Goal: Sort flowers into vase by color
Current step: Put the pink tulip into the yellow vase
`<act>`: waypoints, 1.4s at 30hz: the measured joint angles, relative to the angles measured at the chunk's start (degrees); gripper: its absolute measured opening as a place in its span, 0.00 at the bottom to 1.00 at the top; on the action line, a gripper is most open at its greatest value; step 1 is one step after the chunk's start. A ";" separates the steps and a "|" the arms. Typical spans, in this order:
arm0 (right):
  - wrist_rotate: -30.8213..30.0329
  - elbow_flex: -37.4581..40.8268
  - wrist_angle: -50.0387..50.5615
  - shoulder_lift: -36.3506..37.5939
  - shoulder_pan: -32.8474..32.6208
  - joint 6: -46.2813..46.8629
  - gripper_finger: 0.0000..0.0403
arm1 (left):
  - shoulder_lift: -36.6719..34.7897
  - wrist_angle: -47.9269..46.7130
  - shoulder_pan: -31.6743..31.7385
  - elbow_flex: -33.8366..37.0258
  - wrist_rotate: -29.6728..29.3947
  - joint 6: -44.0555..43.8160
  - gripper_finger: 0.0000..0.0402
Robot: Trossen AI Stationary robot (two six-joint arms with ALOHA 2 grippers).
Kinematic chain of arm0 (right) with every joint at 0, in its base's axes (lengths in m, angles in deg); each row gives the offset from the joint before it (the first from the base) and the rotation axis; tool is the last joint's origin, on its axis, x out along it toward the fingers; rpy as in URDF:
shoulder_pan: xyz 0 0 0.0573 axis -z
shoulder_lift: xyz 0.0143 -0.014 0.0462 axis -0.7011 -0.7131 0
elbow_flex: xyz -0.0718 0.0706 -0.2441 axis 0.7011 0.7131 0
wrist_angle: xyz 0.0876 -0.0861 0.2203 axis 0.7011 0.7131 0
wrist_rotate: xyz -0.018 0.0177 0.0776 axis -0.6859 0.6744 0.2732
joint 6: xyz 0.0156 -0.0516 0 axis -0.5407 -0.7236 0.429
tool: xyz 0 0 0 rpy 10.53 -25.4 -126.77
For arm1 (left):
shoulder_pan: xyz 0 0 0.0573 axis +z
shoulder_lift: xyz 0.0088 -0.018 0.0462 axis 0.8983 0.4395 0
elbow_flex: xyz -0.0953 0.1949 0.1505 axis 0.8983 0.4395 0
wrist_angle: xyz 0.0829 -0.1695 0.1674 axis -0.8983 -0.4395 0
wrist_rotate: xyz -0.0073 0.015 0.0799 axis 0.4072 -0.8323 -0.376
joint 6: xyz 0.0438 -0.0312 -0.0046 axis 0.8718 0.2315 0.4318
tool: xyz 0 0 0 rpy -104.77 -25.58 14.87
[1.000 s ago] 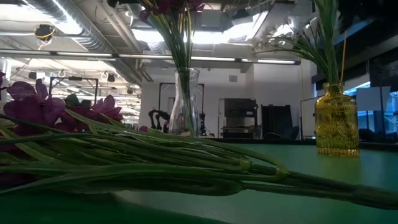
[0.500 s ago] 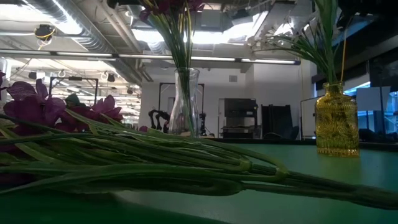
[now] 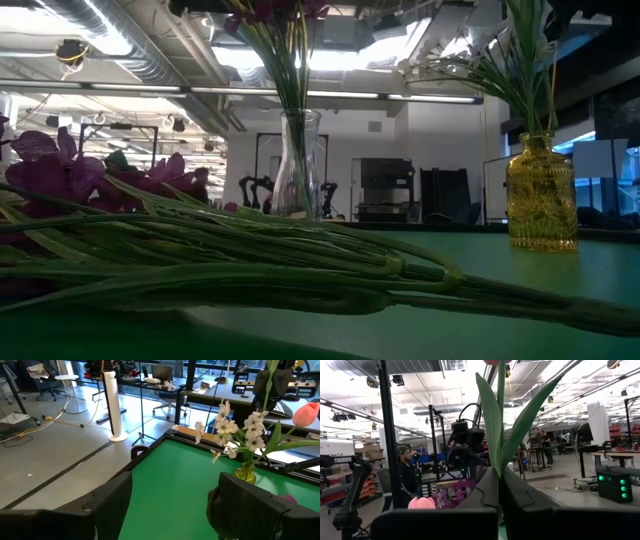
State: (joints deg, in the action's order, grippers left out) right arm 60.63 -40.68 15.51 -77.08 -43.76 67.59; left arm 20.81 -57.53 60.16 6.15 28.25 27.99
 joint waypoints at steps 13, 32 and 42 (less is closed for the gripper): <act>0.71 3.07 -9.68 -6.52 0.00 -2.50 0.00 | 0.00 -0.04 0.00 0.00 -0.02 0.00 0.73; 0.84 3.07 0.93 -9.02 -0.07 -1.14 0.02 | 0.00 -1.55 0.00 0.00 -0.02 -0.42 0.73; 4.75 3.07 3.13 -9.02 -0.04 0.09 0.25 | 0.00 -1.55 0.00 0.00 0.00 -0.42 0.73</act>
State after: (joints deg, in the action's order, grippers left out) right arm 65.39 -37.61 18.64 -86.10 -43.81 67.68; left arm 20.81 -59.09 60.16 6.15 28.25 27.57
